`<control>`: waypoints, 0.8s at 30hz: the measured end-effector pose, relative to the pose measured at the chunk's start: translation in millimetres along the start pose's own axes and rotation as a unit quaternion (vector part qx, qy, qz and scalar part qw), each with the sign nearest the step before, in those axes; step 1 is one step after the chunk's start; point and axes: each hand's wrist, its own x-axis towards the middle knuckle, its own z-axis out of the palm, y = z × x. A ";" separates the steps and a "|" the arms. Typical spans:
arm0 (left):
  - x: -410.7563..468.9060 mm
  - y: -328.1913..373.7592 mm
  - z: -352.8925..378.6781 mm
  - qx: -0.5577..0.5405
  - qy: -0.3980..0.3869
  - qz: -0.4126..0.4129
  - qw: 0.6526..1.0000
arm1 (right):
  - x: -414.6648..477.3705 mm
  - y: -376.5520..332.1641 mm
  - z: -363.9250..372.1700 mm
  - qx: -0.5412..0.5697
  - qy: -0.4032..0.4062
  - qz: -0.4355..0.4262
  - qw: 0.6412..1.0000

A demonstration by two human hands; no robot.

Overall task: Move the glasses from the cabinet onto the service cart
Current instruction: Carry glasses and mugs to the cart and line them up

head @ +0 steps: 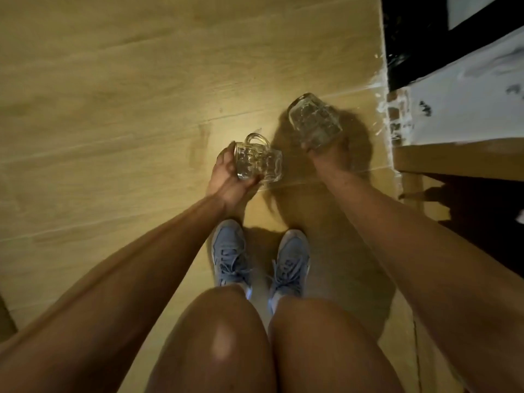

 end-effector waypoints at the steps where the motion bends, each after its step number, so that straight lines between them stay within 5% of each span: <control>1: 11.0 -0.8 5.1 -0.021 0.008 -0.023 0.999 | 6.4 3.0 8.9 0.025 0.022 0.026 0.999; 9: 73.3 -2.5 30.9 -0.153 0.047 -0.144 0.976 | 38.1 2.0 45.6 0.281 0.092 0.091 0.951; 16: 37.2 10.2 11.0 -0.113 0.071 -0.149 0.980 | -5.0 -14.8 19.8 0.161 0.078 0.034 0.983; 24: -85.7 79.5 -95.2 -0.084 0.131 -0.123 0.980 | -127.4 -75.6 -85.7 0.016 0.052 -0.008 0.998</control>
